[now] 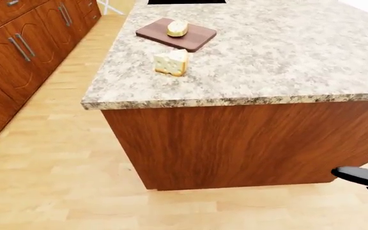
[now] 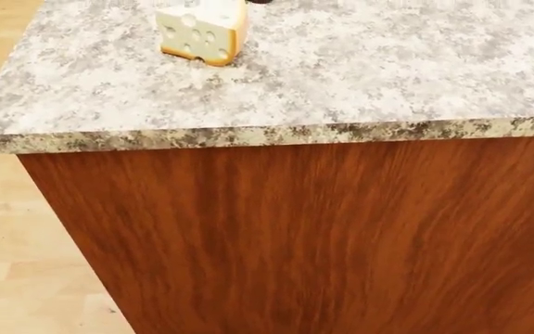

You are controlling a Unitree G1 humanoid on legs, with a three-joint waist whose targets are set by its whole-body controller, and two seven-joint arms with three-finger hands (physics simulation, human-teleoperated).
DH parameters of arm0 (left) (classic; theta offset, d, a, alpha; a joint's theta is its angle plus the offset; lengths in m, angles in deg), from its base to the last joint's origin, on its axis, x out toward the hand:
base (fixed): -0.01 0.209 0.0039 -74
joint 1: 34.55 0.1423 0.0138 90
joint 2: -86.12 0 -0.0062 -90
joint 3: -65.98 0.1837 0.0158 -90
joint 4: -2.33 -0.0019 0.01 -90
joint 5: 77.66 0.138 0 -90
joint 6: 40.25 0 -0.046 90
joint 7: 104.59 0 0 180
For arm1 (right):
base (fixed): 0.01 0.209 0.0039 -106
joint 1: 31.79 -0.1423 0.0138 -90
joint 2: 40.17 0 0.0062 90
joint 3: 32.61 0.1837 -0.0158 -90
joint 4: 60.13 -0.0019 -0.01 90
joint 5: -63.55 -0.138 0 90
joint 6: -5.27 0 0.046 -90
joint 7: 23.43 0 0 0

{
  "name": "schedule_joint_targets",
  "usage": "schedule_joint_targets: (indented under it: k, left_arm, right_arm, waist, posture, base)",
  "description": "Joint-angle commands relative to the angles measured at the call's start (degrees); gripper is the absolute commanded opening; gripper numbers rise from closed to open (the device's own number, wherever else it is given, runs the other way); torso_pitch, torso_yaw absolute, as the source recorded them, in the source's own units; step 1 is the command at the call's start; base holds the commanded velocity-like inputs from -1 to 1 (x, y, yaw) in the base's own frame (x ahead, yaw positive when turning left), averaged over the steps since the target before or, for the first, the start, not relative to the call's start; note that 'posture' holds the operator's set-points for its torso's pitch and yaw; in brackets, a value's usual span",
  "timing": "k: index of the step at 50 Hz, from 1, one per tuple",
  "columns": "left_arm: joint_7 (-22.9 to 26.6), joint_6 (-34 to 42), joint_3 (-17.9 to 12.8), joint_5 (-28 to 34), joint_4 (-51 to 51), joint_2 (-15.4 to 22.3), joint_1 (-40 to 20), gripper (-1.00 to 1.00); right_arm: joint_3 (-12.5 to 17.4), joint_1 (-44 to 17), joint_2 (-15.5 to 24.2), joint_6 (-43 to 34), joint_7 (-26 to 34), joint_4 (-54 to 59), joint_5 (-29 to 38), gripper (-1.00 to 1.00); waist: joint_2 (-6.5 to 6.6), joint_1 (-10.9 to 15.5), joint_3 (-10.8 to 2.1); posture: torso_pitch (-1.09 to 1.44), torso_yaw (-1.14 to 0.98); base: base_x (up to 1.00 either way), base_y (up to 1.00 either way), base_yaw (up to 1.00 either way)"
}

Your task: Pick up the wedge of cheese and place it on the slice of bread to prepare a simple cheese on bread dish.

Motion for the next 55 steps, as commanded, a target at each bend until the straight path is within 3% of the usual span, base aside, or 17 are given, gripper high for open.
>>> schedule_joint_targets:
  k: [1,10,12,17,20,22,32,36,38,40,43,46,48,49,50,52,55]
  left_arm:
    - [0.6,-1.8,-0.5,0.8,1.2,1.0,-0.6,1.00]
    - [1.4,-1.9,-0.2,1.7,1.2,0.4,-0.7,1.00]
    - [1.3,-1.8,-0.2,1.5,1.5,0.4,-0.7,1.00]
    - [1.3,-1.7,-0.1,1.8,1.5,0.2,-0.7,1.00]
    - [1.3,-1.7,0.1,1.9,1.5,0.1,-0.7,1.00]
    - [1.3,-1.8,0.0,1.8,1.5,0.2,-0.7,1.00]
    - [2.0,-2.4,1.0,3.2,0.8,-0.4,-0.9,1.00]
    - [2.3,-2.5,1.3,3.7,0.7,-0.6,-1.0,1.00]
    - [2.4,-2.6,1.3,3.8,0.7,-0.7,-0.9,1.00]
    - [2.5,-2.5,1.2,3.8,0.7,-0.7,-0.9,1.00]
    - [2.3,-2.4,1.1,3.6,0.8,-0.7,-1.0,1.00]
    - [2.3,-2.3,1.1,3.5,0.9,-0.6,-1.0,1.00]
    - [2.3,-2.3,1.0,3.5,0.7,-0.6,-0.9,1.00]
    - [2.3,-2.3,0.9,3.4,0.6,-0.5,-1.0,1.00]
    - [2.3,-2.4,1.1,3.6,0.5,-0.6,-1.0,1.00]
    - [2.3,-2.5,1.3,3.8,0.5,-0.6,-1.0,1.00]
    - [2.5,-2.5,1.3,3.9,0.5,-0.6,-1.0,1.00]
  right_arm:
    - [1.1,0.0,0.8,2.1,0.4,-1.3,0.4,1.00]
    - [-0.5,-0.1,-0.5,3.0,2.3,-1.3,4.5,1.00]
    - [-0.6,-0.1,-0.5,2.8,2.5,-1.3,5.1,1.00]
    - [-1.0,-0.3,-0.9,2.5,3.0,-1.3,6.4,1.00]
    - [-1.4,-0.9,-1.8,2.2,4.0,-1.3,8.2,1.00]
    - [-1.3,-1.1,-2.0,2.1,4.4,-1.3,8.6,1.00]
    - [-1.2,-1.9,-3.1,1.5,5.8,-1.3,10.3,1.00]
    - [-1.2,-1.5,-3.2,1.7,5.7,-1.3,10.3,1.00]
    - [-1.1,-1.5,-3.2,1.7,5.8,-1.3,10.1,1.00]
    - [-1.1,-1.6,-3.4,1.7,6.1,-1.3,10.7,1.00]
    - [-1.0,-1.8,-3.5,1.5,6.3,-1.3,10.8,1.00]
    - [-0.9,-1.7,-3.4,1.4,6.1,-1.3,10.6,1.00]
    - [-0.8,-2.0,-3.5,1.2,6.1,-1.3,11.0,1.00]
    - [-0.9,-2.0,-3.7,1.2,6.4,-1.3,11.3,1.00]
    - [-0.9,-2.3,-4.0,1.1,6.8,-1.3,11.8,1.00]
    - [-0.9,-2.7,-4.7,1.0,7.6,-1.3,12.8,1.00]
    - [-0.9,-3.2,-5.1,0.7,8.2,-1.3,13.5,1.00]
  waist:
    - [0.13,0.0,-0.71]
    - [0.25,-0.2,-0.60]
    - [0.53,0.0,-1.52]
    - [-0.67,-0.4,-1.19]
    - [1.41,-0.5,-0.81]
    - [4.52,-0.6,-1.21]
    - [0.33,-0.3,-0.28]
    - [-2.95,-0.5,-0.75]
    - [-1.74,-1.0,-0.79]
    - [-2.88,-0.6,-1.08]
    - [-2.01,-0.4,-1.30]
    - [0.17,-0.5,-0.60]
    - [2.94,-0.7,-1.09]
    - [5.64,-0.5,-1.84]
    - [3.73,0.0,-1.45]
    - [3.53,0.1,-0.71]
    - [1.69,0.1,-1.02]
  posture:
    - [0.00,0.00]
    - [0.00,0.00]
    - [0.00,0.00]
    - [0.00,0.00]
    - [0.00,0.00]
    - [0.00,0.00]
    - [0.00,0.00]
    - [0.00,0.00]
    - [0.00,0.00]
    - [0.00,0.00]
    - [0.00,0.00]
    - [0.00,0.00]
    - [0.00,0.00]
    - [0.00,0.00]
    - [0.00,0.00]
    - [0.00,0.00]
    - [0.00,0.00]
  base:
    - [0.00,0.00,0.00]
    - [0.00,0.01,0.00]
    - [0.00,0.15,0.00]
    - [0.00,0.27,0.00]
    - [0.00,0.28,0.00]
    - [0.00,0.28,0.00]
    - [0.00,0.28,0.00]
    - [0.00,0.29,0.00]
    - [0.00,0.29,0.00]
    - [0.00,0.29,0.00]
    - [0.00,0.29,0.00]
    - [0.00,0.28,0.00]
    - [0.00,0.28,0.00]
    - [0.00,0.29,0.00]
    - [0.00,0.28,0.00]
    - [0.00,0.29,0.00]
    - [0.00,0.28,0.00]
